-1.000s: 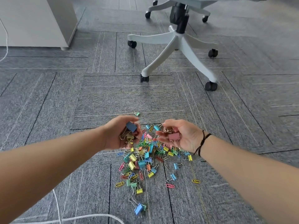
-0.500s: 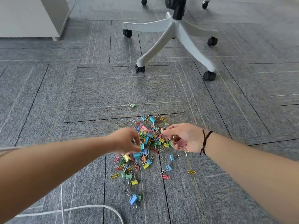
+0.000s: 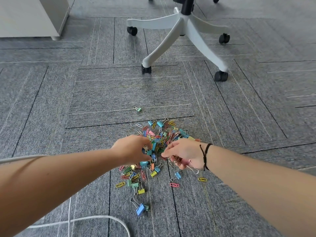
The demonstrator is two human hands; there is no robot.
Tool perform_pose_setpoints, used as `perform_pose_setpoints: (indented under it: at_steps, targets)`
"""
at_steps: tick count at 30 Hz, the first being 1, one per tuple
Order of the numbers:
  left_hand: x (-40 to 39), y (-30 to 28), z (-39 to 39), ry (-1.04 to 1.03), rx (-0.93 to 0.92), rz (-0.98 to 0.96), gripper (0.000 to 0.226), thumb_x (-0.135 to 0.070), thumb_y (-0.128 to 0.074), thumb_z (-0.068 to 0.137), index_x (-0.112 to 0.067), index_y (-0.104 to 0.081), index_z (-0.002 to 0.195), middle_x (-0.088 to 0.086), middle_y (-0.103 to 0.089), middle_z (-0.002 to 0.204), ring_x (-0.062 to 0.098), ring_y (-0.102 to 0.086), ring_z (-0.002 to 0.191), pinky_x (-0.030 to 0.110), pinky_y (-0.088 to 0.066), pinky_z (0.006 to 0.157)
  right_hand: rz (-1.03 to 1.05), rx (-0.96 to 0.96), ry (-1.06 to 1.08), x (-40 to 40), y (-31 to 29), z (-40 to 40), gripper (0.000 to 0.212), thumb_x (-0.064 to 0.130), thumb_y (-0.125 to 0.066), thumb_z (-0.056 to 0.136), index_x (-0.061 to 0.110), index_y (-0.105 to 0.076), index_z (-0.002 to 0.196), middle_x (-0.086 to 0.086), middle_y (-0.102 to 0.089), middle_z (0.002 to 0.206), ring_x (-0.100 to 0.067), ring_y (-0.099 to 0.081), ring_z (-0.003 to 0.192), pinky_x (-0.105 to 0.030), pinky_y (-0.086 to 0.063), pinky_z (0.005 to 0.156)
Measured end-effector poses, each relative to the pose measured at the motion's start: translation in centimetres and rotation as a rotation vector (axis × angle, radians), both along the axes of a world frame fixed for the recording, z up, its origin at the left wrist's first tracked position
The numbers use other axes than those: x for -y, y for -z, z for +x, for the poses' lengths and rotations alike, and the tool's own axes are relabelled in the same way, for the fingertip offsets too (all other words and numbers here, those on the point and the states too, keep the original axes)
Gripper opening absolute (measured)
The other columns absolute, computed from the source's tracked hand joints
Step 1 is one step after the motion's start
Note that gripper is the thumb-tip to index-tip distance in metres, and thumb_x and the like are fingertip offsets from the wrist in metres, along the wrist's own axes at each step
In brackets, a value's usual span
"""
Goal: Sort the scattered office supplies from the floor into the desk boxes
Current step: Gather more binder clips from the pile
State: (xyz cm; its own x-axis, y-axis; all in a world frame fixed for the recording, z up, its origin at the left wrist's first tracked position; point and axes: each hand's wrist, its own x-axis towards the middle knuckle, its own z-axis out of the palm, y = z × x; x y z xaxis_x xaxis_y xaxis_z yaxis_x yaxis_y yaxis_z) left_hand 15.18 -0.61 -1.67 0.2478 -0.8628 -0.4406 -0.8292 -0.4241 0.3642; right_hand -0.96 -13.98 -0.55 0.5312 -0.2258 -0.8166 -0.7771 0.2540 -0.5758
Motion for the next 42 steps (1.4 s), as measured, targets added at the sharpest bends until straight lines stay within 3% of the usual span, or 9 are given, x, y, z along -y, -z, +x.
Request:
perform_pose_setpoints:
  at_steps: [8,12,15,19,25,28,32,37,42]
  targets:
    - [1.0,0.0,-0.2,0.059,-0.039,0.018,0.027,-0.042,-0.075,0.087,-0.03,-0.067,0.11,-0.017,-0.058,0.081,-0.001,-0.057,0.07,0.021,-0.055,0.063,-0.011,-0.061,0.034,0.6,0.3,-1.1,0.021,0.013,-0.071,0.092,0.01,-0.051,0.096,-0.003,-0.045,0.068,-0.011,-0.036,0.051,-0.024,-0.028,0.047]
    - [0.8,-1.3,1.7,-0.243,-0.604,0.09,0.021,-0.028,-0.072,0.091,-0.009,-0.069,0.099,-0.001,-0.062,0.075,0.004,-0.051,0.052,0.022,-0.043,0.05,-0.013,-0.049,0.01,0.0,0.2,-0.1,0.018,0.012,-0.07,0.092,0.01,-0.052,0.092,-0.003,-0.047,0.069,-0.011,-0.038,0.051,-0.025,-0.031,0.047]
    - [-0.4,-2.7,3.7,-0.502,-1.072,0.174,0.022,-0.029,-0.062,0.09,-0.007,-0.062,0.088,0.004,-0.059,0.07,0.014,-0.049,0.054,0.025,-0.034,0.05,-0.021,-0.046,-0.017,-0.6,0.3,0.7,0.015,0.012,-0.068,0.093,0.009,-0.054,0.094,-0.004,-0.049,0.071,-0.011,-0.039,0.052,-0.025,-0.03,0.047]
    - [-2.1,-3.6,5.3,-0.507,-1.356,0.178,0.023,-0.029,-0.059,0.068,-0.011,-0.059,0.083,0.008,-0.059,0.074,0.02,-0.049,0.061,0.022,-0.036,0.052,-0.083,-0.053,-0.025,-1.6,1.2,1.8,0.015,0.018,-0.067,0.095,0.009,-0.056,0.09,-0.006,-0.051,0.071,-0.013,-0.039,0.047,-0.023,-0.03,0.045]
    - [-3.2,-3.9,6.5,-0.514,-1.47,0.123,0.025,-0.029,-0.052,0.076,-0.013,-0.069,0.087,0.009,-0.066,0.088,0.021,-0.058,0.07,0.024,-0.043,0.057,-0.316,-0.177,-0.08,-3.2,3.2,3.5,0.04,0.043,-0.061,0.096,0.007,-0.055,0.081,-0.002,-0.042,0.053,-0.015,-0.033,0.037,-0.023,-0.032,0.039]
    - [-3.4,-4.2,6.8,-0.517,-1.466,0.134,0.03,-0.033,-0.053,0.077,-0.015,-0.071,0.092,0.01,-0.067,0.093,0.022,-0.06,0.075,0.026,-0.043,0.06,-0.372,-0.259,-0.111,-3.4,3.7,4.0,0.049,0.053,-0.061,0.093,0.004,-0.058,0.087,-0.004,-0.04,0.05,-0.018,-0.033,0.036,-0.023,-0.033,0.039]
    - [-3.4,-4.6,6.7,-0.515,-1.409,0.135,0.047,-0.056,-0.05,0.088,-0.017,-0.074,0.094,0.008,-0.068,0.094,0.023,-0.061,0.077,0.028,-0.04,0.062,-0.447,-0.305,-0.222,-3.6,4.0,4.3,0.065,0.06,-0.065,0.086,-0.003,-0.058,0.103,-0.006,-0.046,0.056,-0.021,-0.041,0.045,-0.028,-0.038,0.044]
    - [-3.2,-4.9,6.3,-0.52,-1.364,0.142,0.058,-0.065,-0.046,0.089,-0.014,-0.074,0.096,0.008,-0.069,0.091,0.023,-0.06,0.077,0.025,-0.043,0.058,-0.619,-0.308,-0.36,-3.7,3.2,4.6,0.043,0.044,-0.071,0.086,0.013,-0.047,0.069,0.0,-0.042,0.055,-0.016,-0.035,0.047,-0.026,-0.031,0.047]
    - [-3.2,-5.0,6.2,-0.507,-1.341,0.125,0.057,-0.066,-0.048,0.086,-0.016,-0.074,0.092,0.007,-0.069,0.09,0.021,-0.061,0.075,0.025,-0.041,0.059,-0.827,-0.217,-0.511,-3.6,2.7,4.1,0.052,0.043,-0.071,0.081,0.016,-0.038,0.052,0.002,-0.035,0.047,-0.016,-0.033,0.043,-0.025,-0.027,0.045]
